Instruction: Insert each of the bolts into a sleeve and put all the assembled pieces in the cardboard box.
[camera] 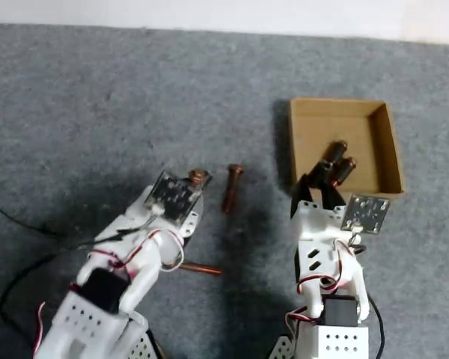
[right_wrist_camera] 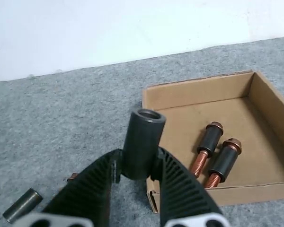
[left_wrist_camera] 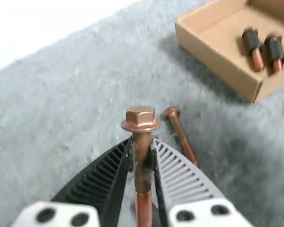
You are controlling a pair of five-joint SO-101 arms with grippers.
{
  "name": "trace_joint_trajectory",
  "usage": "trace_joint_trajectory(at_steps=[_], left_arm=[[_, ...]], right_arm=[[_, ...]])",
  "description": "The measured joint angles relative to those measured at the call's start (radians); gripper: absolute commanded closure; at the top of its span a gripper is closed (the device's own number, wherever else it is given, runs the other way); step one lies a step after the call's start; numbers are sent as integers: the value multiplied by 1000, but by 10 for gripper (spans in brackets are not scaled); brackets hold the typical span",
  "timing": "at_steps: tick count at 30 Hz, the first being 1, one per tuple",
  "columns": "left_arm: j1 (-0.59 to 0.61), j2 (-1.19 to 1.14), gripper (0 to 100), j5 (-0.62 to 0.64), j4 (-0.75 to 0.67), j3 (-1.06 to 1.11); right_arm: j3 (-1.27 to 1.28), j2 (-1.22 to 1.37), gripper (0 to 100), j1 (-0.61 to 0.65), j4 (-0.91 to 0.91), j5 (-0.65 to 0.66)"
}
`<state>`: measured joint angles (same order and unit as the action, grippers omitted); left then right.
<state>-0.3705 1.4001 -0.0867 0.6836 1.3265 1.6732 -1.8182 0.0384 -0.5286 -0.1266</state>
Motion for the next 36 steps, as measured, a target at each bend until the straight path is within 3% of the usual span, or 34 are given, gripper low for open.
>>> trace_joint_trajectory(at_steps=[9, 13, 22, 29, 36], left_arm=[[0, 354, 995, 0, 0, 126], [0, 407, 995, 0, -32, 132], [0, 407, 995, 0, -301, 133], [0, 407, 995, 0, -328, 133], [0, 407, 993, 227, -328, 132]], right_arm=[[0, 0, 994, 0, 0, 0], [0, 0, 994, 5, 0, 0], [0, 0, 994, 233, 98, 0], [0, 0, 994, 328, 199, 121], [0, 0, 994, 430, 199, 157]])
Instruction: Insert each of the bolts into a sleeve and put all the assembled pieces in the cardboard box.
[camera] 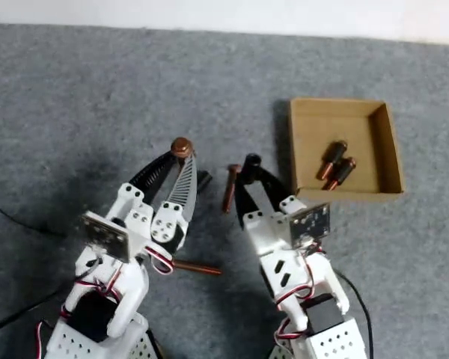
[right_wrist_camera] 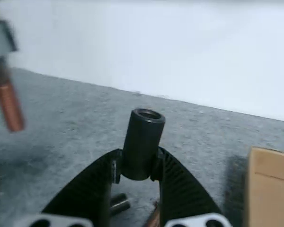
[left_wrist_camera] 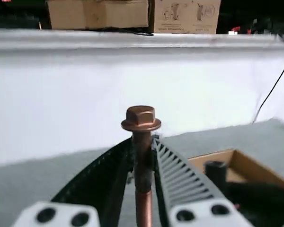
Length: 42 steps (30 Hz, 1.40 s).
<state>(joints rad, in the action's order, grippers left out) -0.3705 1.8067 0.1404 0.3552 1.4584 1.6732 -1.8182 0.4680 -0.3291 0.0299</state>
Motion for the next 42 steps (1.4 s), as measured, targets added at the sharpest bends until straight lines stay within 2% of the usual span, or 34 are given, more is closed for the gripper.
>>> trace_joint_trajectory(at_steps=[8, 11, 16, 19, 24, 42], left_arm=[[-17, 0, 993, 382, -83, 0], [-15, 0, 993, 396, -129, 0], [-15, 0, 993, 404, -149, 0], [-14, 0, 993, 404, -149, 0], [-14, 0, 993, 404, -149, 0], [-14, 9, 993, 404, -164, 84]], right_arm=[[0, 0, 994, 61, 0, 6], [0, 0, 994, 61, 0, 20], [0, 0, 994, 72, 0, 201], [0, 0, 994, 107, 0, 264], [0, 0, 994, 170, 0, 282], [0, 2, 994, 178, -12, 282]])
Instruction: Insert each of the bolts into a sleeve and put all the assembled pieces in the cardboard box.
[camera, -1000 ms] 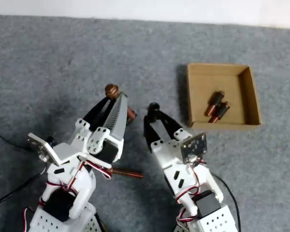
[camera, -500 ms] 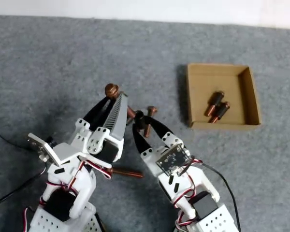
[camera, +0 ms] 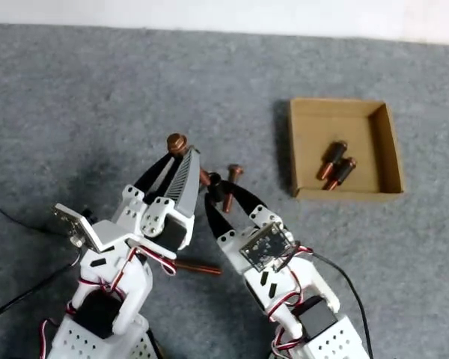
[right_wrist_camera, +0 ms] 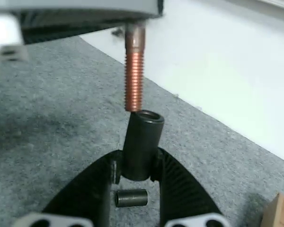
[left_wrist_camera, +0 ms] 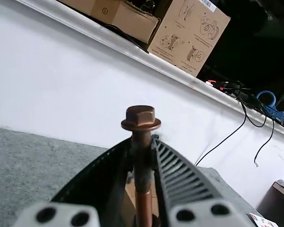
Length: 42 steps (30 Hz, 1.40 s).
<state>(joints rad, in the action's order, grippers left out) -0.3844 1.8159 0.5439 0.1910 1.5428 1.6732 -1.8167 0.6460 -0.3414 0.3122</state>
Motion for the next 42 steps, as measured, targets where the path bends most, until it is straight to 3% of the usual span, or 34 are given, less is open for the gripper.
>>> trace_joint_trajectory(at_steps=[10, 33, 42], left_arm=[[2, 5, 993, -129, -58, 63], [-71, -8, 994, -132, -58, 100], [-80, -8, 994, -130, 74, 121]], right_arm=[[0, 2, 994, 57, 0, 54], [0, -2, 994, 52, -41, 54], [0, 0, 994, 5, -51, 55]])
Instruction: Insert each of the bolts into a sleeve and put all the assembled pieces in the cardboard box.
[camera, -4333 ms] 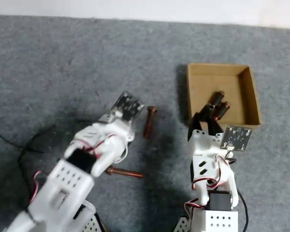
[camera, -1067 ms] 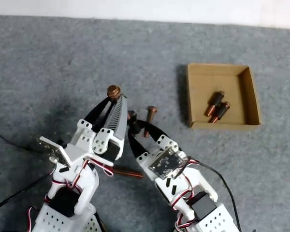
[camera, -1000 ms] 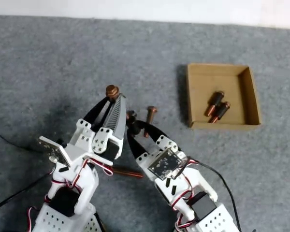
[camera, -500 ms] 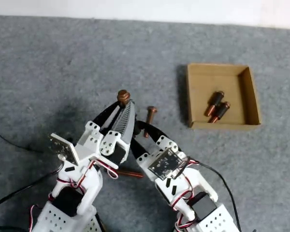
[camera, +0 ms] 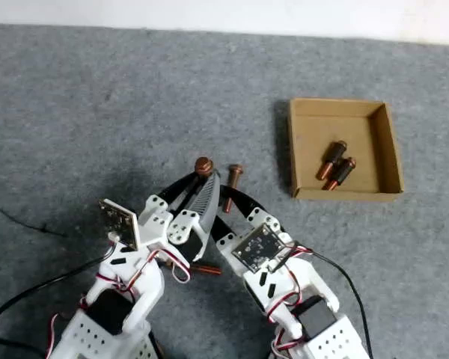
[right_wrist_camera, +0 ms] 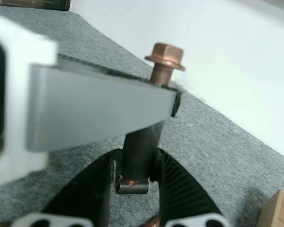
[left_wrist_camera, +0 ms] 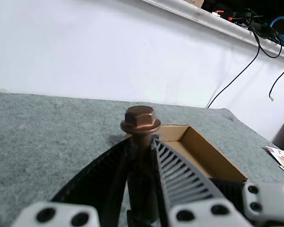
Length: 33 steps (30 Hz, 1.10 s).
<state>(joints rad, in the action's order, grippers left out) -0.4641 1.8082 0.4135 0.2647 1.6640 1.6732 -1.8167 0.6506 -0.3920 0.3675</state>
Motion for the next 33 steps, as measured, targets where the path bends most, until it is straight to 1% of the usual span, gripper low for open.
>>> trace_joint_trajectory(at_steps=[6, 8, 10, 12, 14, 16, 20, 26, 33], left_arm=[[0, 0, 992, 0, 2, 0], [0, 0, 973, 0, 5, 0], [0, 0, 899, 0, 5, 0], [0, 0, 795, -2, 5, 0], [0, 0, 713, -5, 5, 6], [0, -2, 675, -3, 6, 8], [5, -2, 697, -6, 6, 12], [14, -2, 719, 0, 6, 12], [203, -2, 720, 199, 6, 5]], right_arm=[[0, 0, 994, 0, 0, 0], [0, 0, 994, -2, 0, 0], [0, 0, 994, -12, 0, 0], [0, 0, 994, -28, 0, 2], [0, 0, 994, -49, 0, 2], [0, 0, 994, -66, 0, -3], [0, 2, 994, -101, -2, -43], [0, 0, 994, -129, -2, -52], [0, 0, 994, -152, -2, -55]])
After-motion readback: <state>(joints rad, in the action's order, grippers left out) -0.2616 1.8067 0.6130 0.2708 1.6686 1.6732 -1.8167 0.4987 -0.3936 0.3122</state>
